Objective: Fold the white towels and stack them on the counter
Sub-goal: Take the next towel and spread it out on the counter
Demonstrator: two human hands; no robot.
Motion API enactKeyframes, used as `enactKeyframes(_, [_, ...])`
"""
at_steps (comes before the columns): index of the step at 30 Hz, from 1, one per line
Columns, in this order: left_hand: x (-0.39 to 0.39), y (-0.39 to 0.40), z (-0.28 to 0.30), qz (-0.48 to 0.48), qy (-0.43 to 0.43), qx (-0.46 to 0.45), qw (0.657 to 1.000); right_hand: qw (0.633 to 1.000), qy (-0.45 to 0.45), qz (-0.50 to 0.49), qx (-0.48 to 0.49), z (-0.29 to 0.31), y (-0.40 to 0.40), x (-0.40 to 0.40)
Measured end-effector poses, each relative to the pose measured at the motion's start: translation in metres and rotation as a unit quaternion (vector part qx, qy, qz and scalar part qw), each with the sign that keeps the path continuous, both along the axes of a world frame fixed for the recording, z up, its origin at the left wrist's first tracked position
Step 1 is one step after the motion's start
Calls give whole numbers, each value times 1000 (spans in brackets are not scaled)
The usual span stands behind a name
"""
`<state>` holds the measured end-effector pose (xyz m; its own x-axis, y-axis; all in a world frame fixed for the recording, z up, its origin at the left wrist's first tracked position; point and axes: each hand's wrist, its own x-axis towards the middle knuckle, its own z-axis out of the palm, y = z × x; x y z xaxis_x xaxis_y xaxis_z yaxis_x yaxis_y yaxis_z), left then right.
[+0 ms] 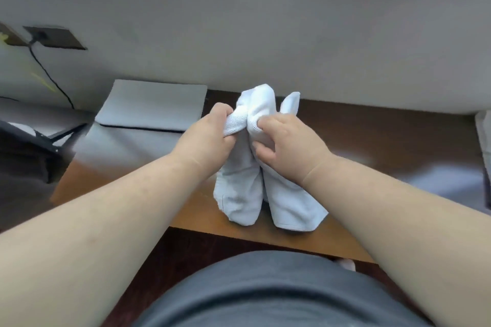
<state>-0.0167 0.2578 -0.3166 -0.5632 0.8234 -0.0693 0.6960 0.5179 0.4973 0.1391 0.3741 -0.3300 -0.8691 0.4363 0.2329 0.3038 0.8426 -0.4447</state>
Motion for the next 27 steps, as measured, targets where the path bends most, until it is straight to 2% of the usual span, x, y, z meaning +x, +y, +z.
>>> enactKeyframes(2, [-18, 0, -11, 31, -5, -52, 998, 997, -63, -32, 14, -9, -1, 3])
enactKeyframes(5, [-37, 8, -15, 93, -52, -132, 985, 992, -112, -64, -9, -18, -4, -1])
enactKeyframes(6, [-39, 13, -13, 96, -28, -141, 985, 989, -123, -76, -13, -21, -5, -5])
enactKeyframes(7, [-38, 21, -8, 79, 17, -125, 989, 989, -124, -85, -5, -23, -6, -9])
enactKeyframes(9, [-24, 47, 6, -35, 94, -27, 995, 989, -117, -88, 37, -27, -11, -16])
enactKeyframes(10, [-13, 64, 12, -114, 103, 6, 988, 988, -119, -77, 64, -28, -13, -19])
enactKeyframes(11, [-1, 82, 17, -188, 98, 1, 977, 983, -139, -63, 98, -28, -15, -21])
enactKeyframes(13, [25, 117, 19, -278, 91, -133, 947, 964, -205, -40, 162, -28, -22, -20])
enactKeyframes(15, [47, 143, 11, -305, 127, -294, 897, 960, -238, -20, 144, -28, -26, -17])
enactKeyframes(17, [57, 162, -2, -314, 198, -386, 845, 979, -193, -7, 63, -29, -27, -13])
enactKeyframes(18, [58, 168, -8, -309, 210, -416, 829, 988, -148, 1, 47, -31, -26, -10])
enactKeyframes(19, [58, 173, -13, -289, 193, -427, 835, 990, -127, 20, 57, -35, -24, -5])
enactKeyframes(21, [53, 178, -19, -235, 124, -390, 881, 992, -87, 64, 61, -50, -16, 15])
enactKeyframes(23, [46, 177, -21, -216, 101, -301, 923, 998, -17, 56, -17, -62, -4, 44])
enactKeyframes(25, [40, 173, -19, -228, 89, -204, 948, 986, 38, -88, -134, -76, 15, 72])
enactKeyframes(27, [41, 171, -10, -220, 10, -157, 963, 935, 49, -239, -255, -81, 43, 91])
